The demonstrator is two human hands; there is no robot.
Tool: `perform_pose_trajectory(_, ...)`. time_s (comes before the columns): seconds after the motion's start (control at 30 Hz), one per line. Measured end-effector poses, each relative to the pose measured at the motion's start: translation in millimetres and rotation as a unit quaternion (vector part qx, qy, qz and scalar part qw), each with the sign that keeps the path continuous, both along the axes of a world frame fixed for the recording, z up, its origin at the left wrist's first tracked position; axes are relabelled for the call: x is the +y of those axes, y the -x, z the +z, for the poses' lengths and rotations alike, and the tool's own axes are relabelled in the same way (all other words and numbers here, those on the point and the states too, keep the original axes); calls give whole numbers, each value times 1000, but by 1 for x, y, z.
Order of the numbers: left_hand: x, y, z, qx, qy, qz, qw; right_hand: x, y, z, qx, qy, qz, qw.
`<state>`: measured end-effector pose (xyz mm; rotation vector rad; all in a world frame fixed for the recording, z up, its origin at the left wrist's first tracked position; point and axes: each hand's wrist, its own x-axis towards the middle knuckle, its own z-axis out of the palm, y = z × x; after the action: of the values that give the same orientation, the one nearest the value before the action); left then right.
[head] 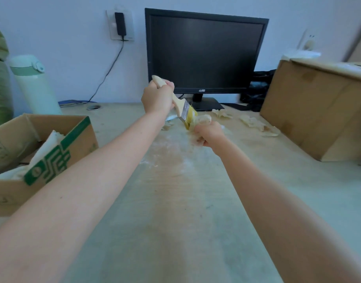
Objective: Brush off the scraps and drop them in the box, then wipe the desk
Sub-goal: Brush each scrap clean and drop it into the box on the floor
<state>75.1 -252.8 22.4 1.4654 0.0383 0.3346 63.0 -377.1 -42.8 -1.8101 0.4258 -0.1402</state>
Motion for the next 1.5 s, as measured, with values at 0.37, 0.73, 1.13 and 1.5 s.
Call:
perform_pose_trajectory(0.37,-103,57,-17,8,-8,-102,995,-99,86,-14,11,-69,-89,994)
perform_pose_trajectory(0.73,-192,128,-23,3,-25,-210,977,-176,176,-20,-4,-120,-176,977)
perform_pose_trajectory(1.13,-279,205,-31,24,-26,-305,952,-252,275,-28,-17,-143,-270,952)
perform_pose_trajectory(1.5,-367,312,-49,30,-55,-430,901,-327,392,-43,1,-114,-386,916)
